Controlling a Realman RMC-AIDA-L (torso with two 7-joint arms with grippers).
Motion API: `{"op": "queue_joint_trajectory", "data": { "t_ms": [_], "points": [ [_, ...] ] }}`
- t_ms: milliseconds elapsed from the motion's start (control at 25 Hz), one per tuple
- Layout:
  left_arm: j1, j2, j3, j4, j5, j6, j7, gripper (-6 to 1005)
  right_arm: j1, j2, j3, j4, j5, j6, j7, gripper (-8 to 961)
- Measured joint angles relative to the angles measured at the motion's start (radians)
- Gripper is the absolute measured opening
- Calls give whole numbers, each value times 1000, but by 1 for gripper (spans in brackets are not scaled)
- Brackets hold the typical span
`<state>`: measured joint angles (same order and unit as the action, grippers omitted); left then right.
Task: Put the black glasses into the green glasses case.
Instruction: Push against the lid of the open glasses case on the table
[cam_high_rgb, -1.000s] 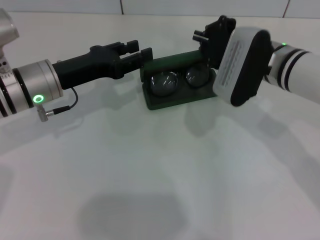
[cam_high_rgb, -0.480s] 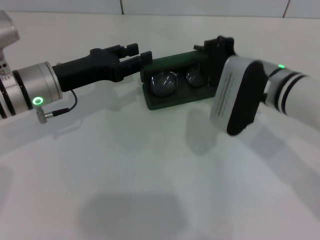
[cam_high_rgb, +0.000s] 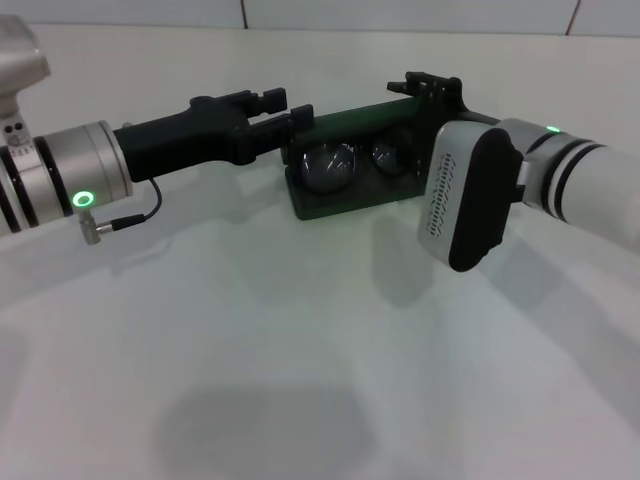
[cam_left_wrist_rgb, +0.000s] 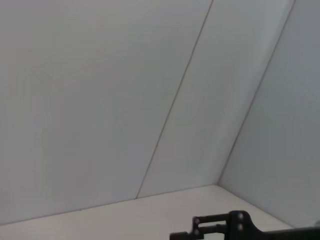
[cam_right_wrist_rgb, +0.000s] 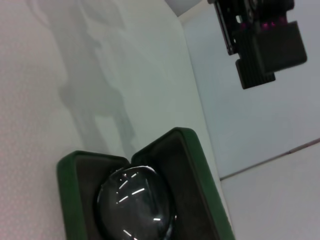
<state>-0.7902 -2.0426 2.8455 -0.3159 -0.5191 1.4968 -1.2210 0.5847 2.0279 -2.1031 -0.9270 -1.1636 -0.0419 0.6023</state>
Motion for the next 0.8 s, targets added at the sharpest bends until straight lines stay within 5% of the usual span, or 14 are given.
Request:
{"op": "queue_joint_trajectory", "data": {
  "t_ms": [280,800],
  "points": [
    [-7,-1,0,0,2,-1,0,625,26,0,0,32,2,1,3,583],
    [1,2,0,0,3,-9,0,630,50,0,-2,47,12,-9,7,341]
  ]
}}
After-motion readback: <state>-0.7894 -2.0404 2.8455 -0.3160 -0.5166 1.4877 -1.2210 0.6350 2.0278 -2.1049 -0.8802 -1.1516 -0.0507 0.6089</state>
